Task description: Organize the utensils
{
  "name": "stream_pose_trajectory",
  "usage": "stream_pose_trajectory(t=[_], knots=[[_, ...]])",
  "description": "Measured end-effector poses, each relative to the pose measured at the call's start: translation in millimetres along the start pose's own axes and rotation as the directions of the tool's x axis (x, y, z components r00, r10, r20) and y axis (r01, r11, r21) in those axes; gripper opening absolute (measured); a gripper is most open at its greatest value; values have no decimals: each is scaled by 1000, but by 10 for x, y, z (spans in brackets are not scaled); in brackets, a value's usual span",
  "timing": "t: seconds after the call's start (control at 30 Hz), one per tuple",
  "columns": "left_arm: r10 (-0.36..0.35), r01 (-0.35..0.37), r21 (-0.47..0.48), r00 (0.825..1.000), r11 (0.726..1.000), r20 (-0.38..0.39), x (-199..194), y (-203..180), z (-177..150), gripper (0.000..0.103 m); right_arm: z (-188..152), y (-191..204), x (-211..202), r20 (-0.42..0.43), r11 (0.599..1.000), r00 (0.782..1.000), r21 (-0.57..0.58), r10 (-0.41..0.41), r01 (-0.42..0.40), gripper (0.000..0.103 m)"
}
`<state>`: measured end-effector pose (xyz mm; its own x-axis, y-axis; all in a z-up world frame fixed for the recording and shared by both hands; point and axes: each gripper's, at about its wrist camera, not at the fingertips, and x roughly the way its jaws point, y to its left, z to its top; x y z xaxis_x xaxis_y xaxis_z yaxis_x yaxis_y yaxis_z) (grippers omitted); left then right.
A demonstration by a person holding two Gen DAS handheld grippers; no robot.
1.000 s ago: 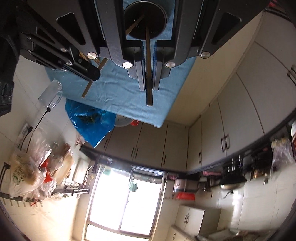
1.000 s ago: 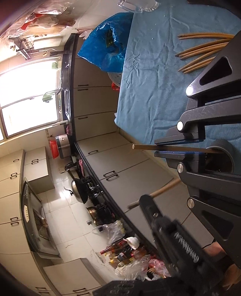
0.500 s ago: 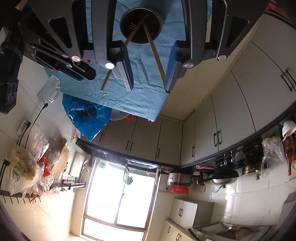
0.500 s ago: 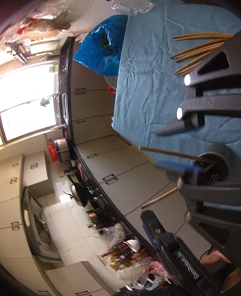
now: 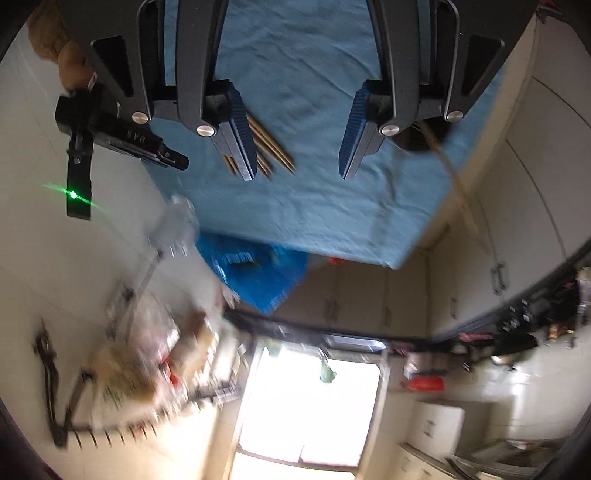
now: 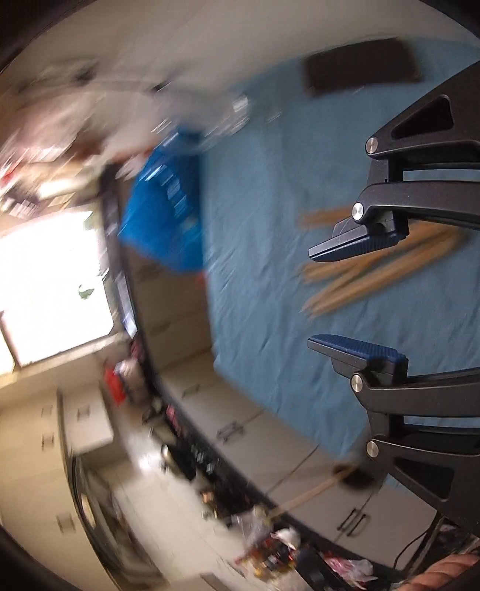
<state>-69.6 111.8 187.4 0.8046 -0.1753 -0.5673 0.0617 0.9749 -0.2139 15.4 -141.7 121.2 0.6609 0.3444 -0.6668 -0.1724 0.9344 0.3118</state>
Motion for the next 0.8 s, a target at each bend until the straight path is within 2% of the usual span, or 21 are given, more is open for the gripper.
stream_pose_trajectory(t=[0.13,0.23,0.33,0.43,0.57,0.67,0.73,0.8], knots=[[-38,38,0,987,999,-158,631,-292,-281,45,-251,-581,235,-116,996,993,86,-2,12,42],[-32,38,13,958,999,-285,1172,-462,-525,45,-405,-755,383,-163,995,986,97,16,0,37],[-2,17,38,931,999,-365,1586,-575,-713,45,-496,-786,496,-188,998,982,63,22,-10,32],[34,-3,76,916,997,-400,1848,-681,-826,44,-564,-783,577,-198,1000,980,17,19,-15,28],[35,-2,77,900,997,-435,2069,-758,-891,41,-585,-717,670,-200,1000,980,-27,6,-12,22],[60,-17,106,906,994,-420,2118,-851,-886,37,-607,-720,756,-210,999,977,-45,-17,8,17],[57,-11,110,903,994,-426,2119,-875,-879,23,-604,-731,761,-203,999,979,-44,-15,6,16],[58,-2,130,901,992,-431,2112,-908,-870,14,-596,-772,756,-202,1000,979,-24,-5,0,16]])
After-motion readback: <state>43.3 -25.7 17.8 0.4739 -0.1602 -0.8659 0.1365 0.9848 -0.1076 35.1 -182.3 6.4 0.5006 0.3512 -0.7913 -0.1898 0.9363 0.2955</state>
